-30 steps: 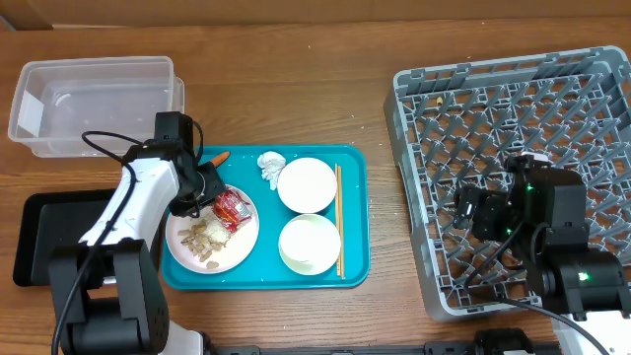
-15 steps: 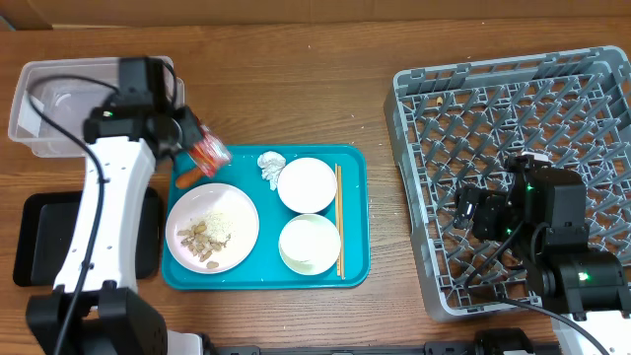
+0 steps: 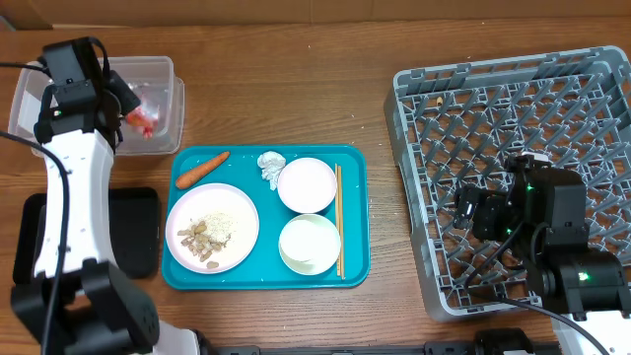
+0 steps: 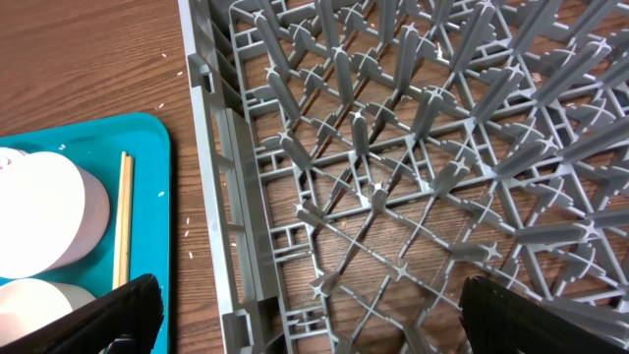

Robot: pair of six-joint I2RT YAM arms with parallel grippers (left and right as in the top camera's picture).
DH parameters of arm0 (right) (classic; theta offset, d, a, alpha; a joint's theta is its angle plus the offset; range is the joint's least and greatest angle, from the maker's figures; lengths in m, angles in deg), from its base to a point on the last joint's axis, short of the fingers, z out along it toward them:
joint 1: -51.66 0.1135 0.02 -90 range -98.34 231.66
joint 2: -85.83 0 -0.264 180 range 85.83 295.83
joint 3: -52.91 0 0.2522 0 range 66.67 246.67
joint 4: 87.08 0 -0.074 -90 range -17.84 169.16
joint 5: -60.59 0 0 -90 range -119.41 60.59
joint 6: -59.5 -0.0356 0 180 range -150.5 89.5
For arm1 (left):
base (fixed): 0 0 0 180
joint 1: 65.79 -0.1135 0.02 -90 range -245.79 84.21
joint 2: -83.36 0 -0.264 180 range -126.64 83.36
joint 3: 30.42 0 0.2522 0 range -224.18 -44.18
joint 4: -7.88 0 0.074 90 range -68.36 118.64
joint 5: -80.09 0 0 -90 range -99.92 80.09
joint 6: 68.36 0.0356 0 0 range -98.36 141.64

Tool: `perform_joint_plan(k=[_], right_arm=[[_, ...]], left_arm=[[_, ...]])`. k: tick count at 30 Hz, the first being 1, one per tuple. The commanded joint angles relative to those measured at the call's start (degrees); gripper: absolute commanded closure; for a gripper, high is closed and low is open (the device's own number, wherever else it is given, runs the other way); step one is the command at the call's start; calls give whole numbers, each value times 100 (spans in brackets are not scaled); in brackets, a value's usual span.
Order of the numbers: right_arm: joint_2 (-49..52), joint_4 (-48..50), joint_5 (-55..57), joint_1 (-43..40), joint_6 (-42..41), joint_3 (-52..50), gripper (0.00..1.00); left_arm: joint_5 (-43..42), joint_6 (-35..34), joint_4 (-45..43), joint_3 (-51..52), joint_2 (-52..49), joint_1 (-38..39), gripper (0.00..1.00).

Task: Sort waste into correct bins and load items into the dishwasher
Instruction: 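Carry the wrapper left and drop it into the clear plastic bin, then reach the left gripper to the crumpled tissue and grasp it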

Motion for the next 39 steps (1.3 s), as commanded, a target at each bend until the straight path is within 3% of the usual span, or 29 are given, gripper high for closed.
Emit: perform_joint_plan(k=[1, 3, 5, 7, 10, 14, 18, 28, 34, 39], right_arm=[[-33, 17, 31, -20, 35, 168, 0], [-33, 11, 31, -20, 35, 168, 0], [-33, 13, 31, -20, 35, 168, 0], [-33, 13, 31, -20, 35, 168, 0], [-33, 13, 31, -20, 35, 168, 0], [-33, 9, 31, -20, 35, 168, 0], [-33, 9, 31, -20, 35, 168, 0], [-33, 7, 28, -20, 33, 168, 0], [-33, 9, 28, -20, 33, 168, 0], [-33, 7, 28, -20, 33, 168, 0]], left_arm=[[96, -44, -37, -96, -223, -28, 36], [-24, -9, -11, -101, -192, -26, 34], [-535, 22, 116, -101, -107, 7, 40], [-1740, 20, 461, -98, 28, 142, 42], [-2723, 24, 953, -98, 66, 496, 39], [-2625, 116, 1497, -66, -20, 1207, 30], [-1847, 195, 1624, -9, -229, 1926, 23], [-1700, -227, 1471, -9, -1211, 2612, 26], [-2114, -240, 1460, -9, -1738, 2671, 32], [-2109, -238, 1464, -9, -1926, 2673, 60]])
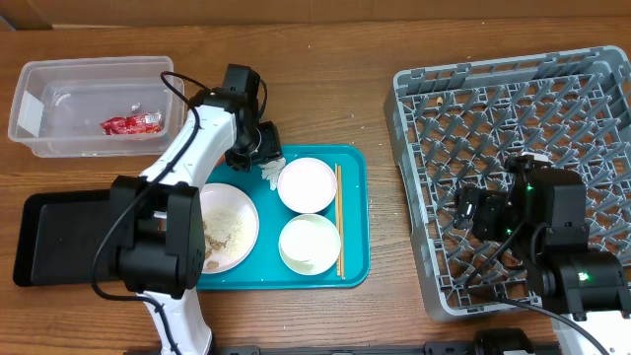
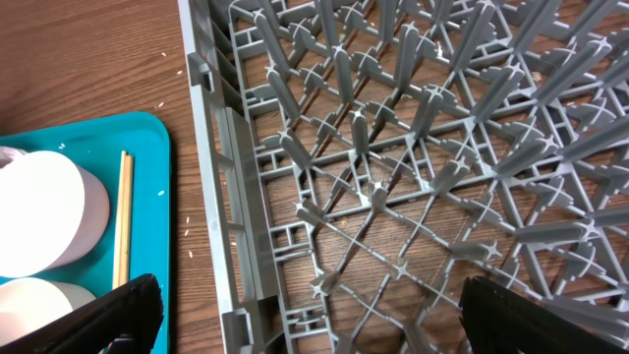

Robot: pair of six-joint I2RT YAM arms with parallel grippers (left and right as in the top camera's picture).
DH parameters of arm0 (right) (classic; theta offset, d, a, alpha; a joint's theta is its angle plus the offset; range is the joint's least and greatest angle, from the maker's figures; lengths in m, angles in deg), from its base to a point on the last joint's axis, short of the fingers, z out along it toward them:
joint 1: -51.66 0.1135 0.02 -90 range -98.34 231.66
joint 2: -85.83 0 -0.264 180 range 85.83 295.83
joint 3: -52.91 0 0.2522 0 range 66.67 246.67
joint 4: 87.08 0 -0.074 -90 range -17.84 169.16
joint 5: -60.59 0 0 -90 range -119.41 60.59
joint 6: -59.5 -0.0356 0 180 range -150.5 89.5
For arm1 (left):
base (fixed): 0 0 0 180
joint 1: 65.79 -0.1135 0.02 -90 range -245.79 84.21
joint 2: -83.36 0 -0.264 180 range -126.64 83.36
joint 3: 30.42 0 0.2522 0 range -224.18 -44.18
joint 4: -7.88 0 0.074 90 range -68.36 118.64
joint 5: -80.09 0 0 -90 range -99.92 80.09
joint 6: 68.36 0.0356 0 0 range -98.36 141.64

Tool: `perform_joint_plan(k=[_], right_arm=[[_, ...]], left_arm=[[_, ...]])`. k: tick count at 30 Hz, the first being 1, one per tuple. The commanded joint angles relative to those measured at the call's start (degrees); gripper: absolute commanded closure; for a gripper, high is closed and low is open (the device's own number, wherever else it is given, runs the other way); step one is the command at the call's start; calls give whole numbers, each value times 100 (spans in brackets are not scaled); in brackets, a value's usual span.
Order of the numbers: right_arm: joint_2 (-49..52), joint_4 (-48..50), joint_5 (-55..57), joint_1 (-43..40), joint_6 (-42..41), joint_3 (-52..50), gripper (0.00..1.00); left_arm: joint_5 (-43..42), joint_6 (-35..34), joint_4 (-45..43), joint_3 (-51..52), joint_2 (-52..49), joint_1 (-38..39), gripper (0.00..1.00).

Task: Sort waste into correct bins and load items into the dishwasher
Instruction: 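Reach the left gripper to the crumpled tissue and grasp it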

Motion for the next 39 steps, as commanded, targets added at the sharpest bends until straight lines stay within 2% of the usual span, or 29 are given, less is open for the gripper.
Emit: perform_joint_plan(k=[1, 4, 13, 24, 25, 26, 27, 29, 39], right_arm=[[-33, 20, 31, -20, 33, 168, 0], [-33, 20, 31, -20, 33, 168, 0], [-33, 20, 33, -20, 33, 168, 0], [-33, 22, 33, -20, 33, 168, 0], [-33, 22, 31, -20, 33, 168, 0], [-33, 22, 31, -20, 33, 168, 0], [-33, 22, 31, -20, 33, 168, 0], [-33, 22, 31, -22, 33, 168, 0], [-33, 20, 31, -20, 33, 168, 0]], left_arm=[[-103, -76, -7, -2, -105, 48, 69], [-105, -76, -7, -4, -103, 46, 96], [-103, -74, 334, -208, -59, 2, 96], [-101, -74, 748, -704, 505, -168, 96], [-103, -76, 793, -697, 490, -168, 93], [-125, -90, 839, -664, 474, -153, 71], [-151, -184, 896, -612, 455, -120, 56], [-149, -234, 957, -496, 378, 20, 44], [81, -348, 804, -321, 33, 262, 45]])
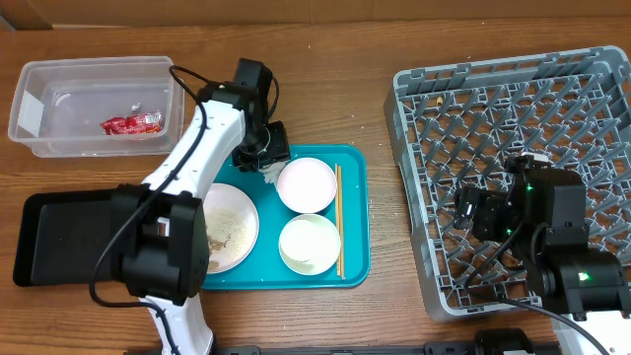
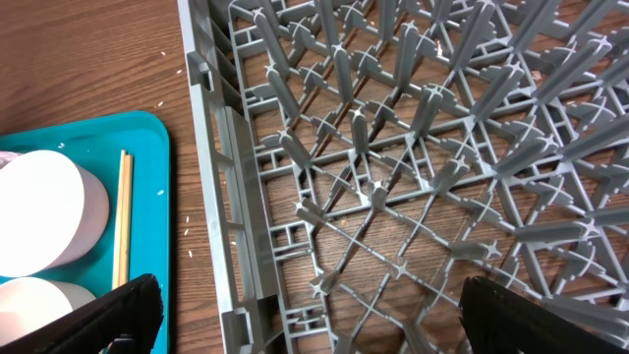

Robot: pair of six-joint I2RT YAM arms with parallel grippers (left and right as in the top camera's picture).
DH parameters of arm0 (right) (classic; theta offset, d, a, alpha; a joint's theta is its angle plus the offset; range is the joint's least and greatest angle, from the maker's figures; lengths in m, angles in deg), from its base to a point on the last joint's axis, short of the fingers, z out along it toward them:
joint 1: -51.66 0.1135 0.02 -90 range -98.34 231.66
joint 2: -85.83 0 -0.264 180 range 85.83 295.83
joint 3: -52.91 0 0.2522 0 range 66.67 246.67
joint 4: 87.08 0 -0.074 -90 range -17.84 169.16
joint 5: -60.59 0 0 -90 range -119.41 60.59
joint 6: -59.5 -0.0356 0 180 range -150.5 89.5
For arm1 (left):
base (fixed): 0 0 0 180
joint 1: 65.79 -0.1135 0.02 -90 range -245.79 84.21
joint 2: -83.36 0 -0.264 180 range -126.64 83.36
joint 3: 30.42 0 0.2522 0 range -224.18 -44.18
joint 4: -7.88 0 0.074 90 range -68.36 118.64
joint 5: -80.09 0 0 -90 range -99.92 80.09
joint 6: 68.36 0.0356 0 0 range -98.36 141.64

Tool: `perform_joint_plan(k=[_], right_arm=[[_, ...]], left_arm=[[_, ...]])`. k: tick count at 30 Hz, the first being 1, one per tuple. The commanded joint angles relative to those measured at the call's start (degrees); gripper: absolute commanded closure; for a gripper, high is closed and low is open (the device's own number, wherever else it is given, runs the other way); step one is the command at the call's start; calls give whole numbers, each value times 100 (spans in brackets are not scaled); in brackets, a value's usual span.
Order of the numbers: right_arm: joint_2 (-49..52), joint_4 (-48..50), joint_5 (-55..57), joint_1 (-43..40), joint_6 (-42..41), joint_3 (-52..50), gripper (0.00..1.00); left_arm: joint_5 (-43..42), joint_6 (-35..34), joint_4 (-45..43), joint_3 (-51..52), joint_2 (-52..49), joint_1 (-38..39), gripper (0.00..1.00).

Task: Sort waste into correct bins and load items into the dishwasher
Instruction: 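Reach the left gripper to the crumpled tissue and grasp it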

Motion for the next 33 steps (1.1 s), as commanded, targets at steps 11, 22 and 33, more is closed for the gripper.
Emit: perform_joint_plan(k=[11, 22, 33], right_arm=[[-33, 26, 28, -20, 35, 168, 0], [-33, 22, 28, -20, 20, 168, 0], [-33, 20, 26, -20, 15, 168, 0]], left_arm=[[404, -382, -146, 118, -168, -11, 45], [481, -684, -175, 442, -168, -4, 45], [490, -682, -662, 588, -168, 0, 55]])
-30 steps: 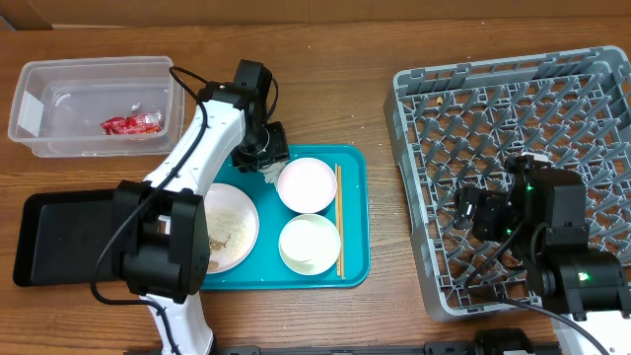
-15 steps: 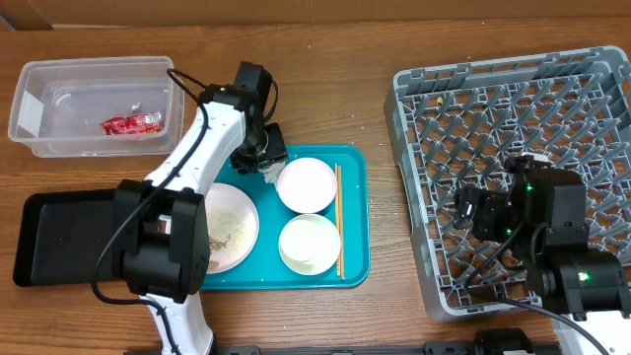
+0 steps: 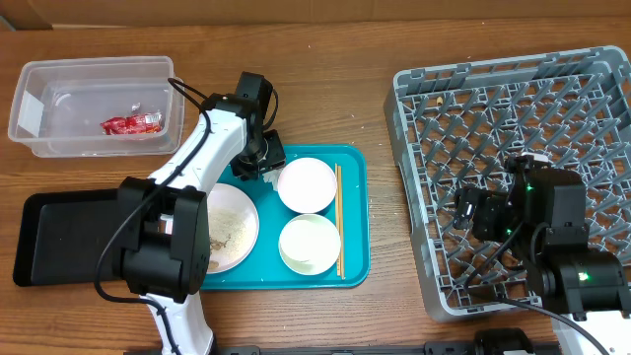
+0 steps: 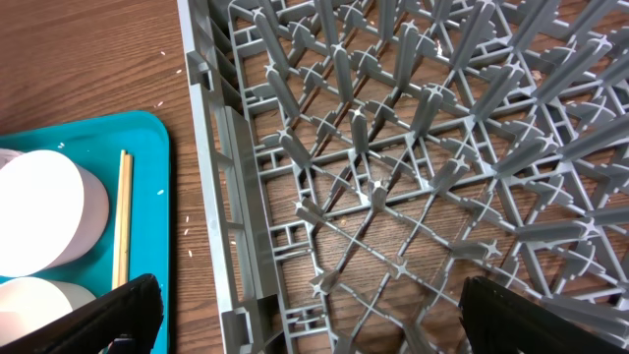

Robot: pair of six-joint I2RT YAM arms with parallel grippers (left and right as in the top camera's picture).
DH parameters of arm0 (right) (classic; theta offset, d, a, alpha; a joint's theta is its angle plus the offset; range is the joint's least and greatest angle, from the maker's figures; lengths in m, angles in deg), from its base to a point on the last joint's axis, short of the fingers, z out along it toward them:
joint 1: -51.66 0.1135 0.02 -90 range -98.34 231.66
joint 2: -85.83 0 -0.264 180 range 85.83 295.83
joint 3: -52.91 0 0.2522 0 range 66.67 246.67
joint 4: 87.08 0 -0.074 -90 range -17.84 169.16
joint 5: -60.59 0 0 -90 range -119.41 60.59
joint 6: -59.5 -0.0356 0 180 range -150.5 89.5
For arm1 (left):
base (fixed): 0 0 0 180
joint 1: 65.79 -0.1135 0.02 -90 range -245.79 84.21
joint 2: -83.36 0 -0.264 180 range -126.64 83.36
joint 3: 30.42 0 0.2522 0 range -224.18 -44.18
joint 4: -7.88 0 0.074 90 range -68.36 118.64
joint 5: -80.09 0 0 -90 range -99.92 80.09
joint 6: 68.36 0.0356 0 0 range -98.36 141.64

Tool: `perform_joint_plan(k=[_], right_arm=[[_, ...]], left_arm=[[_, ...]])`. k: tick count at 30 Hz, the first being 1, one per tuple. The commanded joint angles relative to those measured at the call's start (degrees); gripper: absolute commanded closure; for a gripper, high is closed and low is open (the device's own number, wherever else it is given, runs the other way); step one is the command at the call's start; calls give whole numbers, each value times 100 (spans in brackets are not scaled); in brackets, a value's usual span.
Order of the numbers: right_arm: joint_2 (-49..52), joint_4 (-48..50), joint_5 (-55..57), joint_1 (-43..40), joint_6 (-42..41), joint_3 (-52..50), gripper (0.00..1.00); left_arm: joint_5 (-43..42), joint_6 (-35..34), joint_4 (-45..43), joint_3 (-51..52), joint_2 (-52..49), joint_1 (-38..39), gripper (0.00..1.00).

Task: Sort waste into correct bins and load items into the dishwasher
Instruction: 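Reach the left gripper to the crumpled tissue and grasp it, then carry the tissue left and release it into the clear bin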

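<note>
My left gripper [image 3: 260,158] is low over the far left corner of the teal tray [image 3: 355,258]. Its fingers cover that spot, and the overhead view does not show how its jaws stand. On the tray are a plate with food scraps [image 3: 233,233], two white bowls [image 3: 307,183] [image 3: 310,245] and chopsticks [image 3: 339,219]. A red wrapper [image 3: 129,124] lies in the clear bin [image 3: 30,108]. My right gripper [image 4: 314,320] hangs wide open and empty over the left edge of the grey dish rack [image 4: 211,167].
A black bin [image 3: 69,237] sits at the front left beside the tray. My left arm stretches from the front edge across the plate's left side. The dish rack [image 3: 513,108] fills the right of the table, with bare wood between it and the tray.
My left gripper has shifted slightly at the tray's far left corner and stays low there. The right arm and everything else are unchanged.
First my left gripper was over the clear bin with the red wrapper beneath it, and a carrot and crumpled tissue showed on the tray. Then the wrapper lay in the bin and the gripper was at the tissue, where it has stayed. The right arm never moved.
</note>
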Motion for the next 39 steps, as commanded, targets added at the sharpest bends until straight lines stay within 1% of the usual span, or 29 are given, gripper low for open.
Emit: perform_joint_plan(k=[1, 4, 6, 9, 11, 15, 18, 23, 26, 29, 31, 34, 37, 39], right_arm=[[-33, 24, 28, -20, 15, 168, 0], [-33, 15, 31, -20, 15, 168, 0], [-33, 15, 31, -20, 15, 168, 0], [-33, 15, 31, -20, 15, 168, 0], [-33, 15, 28, -20, 15, 168, 0], [-33, 13, 28, -20, 15, 168, 0], [-33, 11, 28, -20, 15, 168, 0], [-33, 11, 31, -20, 15, 168, 0], [-33, 9, 31, -20, 15, 168, 0], [-33, 11, 33, -20, 17, 168, 0], [-33, 11, 33, -20, 17, 168, 0], [-33, 11, 33, -20, 17, 168, 0], [-33, 11, 33, -20, 15, 168, 0], [-33, 11, 33, -20, 17, 168, 0]], left_arm=[[85, -61, -136, 52, -76, 4, 56], [85, -61, -192, 52, -76, 4, 60], [87, -61, -199, 55, -76, 4, 66], [92, -61, -212, 55, -76, 4, 68], [114, -61, -225, 57, -79, 7, 72], [129, -61, -260, 57, -81, 7, 87], [131, -61, -258, 57, -81, 4, 96], [127, 116, -199, 26, -48, -4, 96], [127, 184, 116, -175, 96, -83, 96], [136, 450, 498, -612, 332, -267, 96], [249, 570, 726, -953, 507, -444, 96], [664, 586, 1032, -1495, 774, -844, 96], [1093, 603, 1016, -1840, 968, -1279, 96], [1185, 603, 874, -1943, 1036, -1587, 96]])
